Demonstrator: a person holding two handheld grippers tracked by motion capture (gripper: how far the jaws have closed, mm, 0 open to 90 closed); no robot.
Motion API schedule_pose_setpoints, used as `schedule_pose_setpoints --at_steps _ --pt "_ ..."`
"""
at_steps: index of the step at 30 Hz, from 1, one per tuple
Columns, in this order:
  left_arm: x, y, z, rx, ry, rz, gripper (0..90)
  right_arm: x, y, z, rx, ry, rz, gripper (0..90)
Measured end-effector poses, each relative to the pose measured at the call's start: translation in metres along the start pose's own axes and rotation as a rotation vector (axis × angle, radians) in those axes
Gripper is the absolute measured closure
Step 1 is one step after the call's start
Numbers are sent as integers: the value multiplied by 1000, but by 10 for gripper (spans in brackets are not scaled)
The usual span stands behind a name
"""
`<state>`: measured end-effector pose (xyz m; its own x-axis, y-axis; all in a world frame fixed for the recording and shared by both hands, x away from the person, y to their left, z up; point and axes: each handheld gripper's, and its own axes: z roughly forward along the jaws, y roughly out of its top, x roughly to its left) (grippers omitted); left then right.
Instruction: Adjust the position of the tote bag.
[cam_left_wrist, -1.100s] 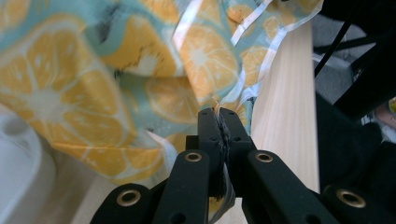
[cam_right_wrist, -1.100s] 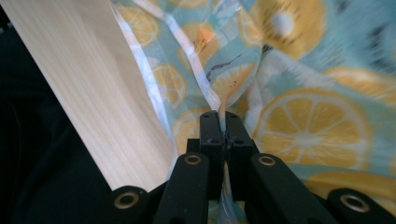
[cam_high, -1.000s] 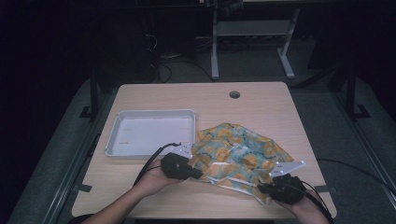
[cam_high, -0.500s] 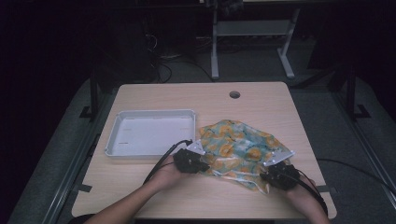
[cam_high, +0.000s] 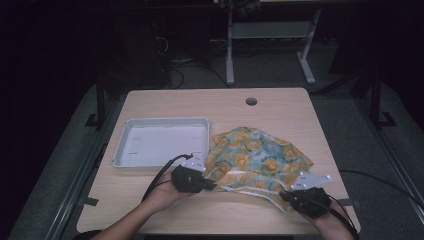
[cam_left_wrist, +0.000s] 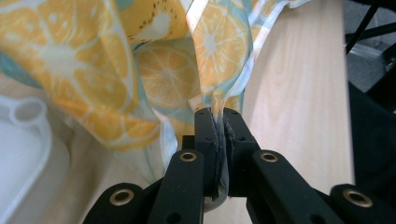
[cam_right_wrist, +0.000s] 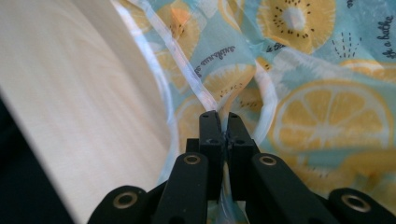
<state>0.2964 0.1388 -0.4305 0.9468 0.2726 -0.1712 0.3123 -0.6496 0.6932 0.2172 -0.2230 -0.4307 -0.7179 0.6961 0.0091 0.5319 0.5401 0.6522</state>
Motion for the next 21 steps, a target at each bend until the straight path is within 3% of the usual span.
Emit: schedule_pose_setpoints --at_steps 4,8,12,15,21 --pt "-3 -11 -4 14 -9 -12 825 11 -10 -8 -21 35 -1 870" --pt "0 -20 -4 8 -8 -54 705 15 -21 -7 1 85 -1 843" --pt "-1 -19 -14 -25 -22 -66 608 18 -21 -8 0 124 -8 736" --pt "-3 -21 -28 -41 -28 -63 528 20 -19 -14 -37 172 -5 640" --pt "2 -44 -59 -75 20 -113 462 15 -27 -36 -122 175 37 524"
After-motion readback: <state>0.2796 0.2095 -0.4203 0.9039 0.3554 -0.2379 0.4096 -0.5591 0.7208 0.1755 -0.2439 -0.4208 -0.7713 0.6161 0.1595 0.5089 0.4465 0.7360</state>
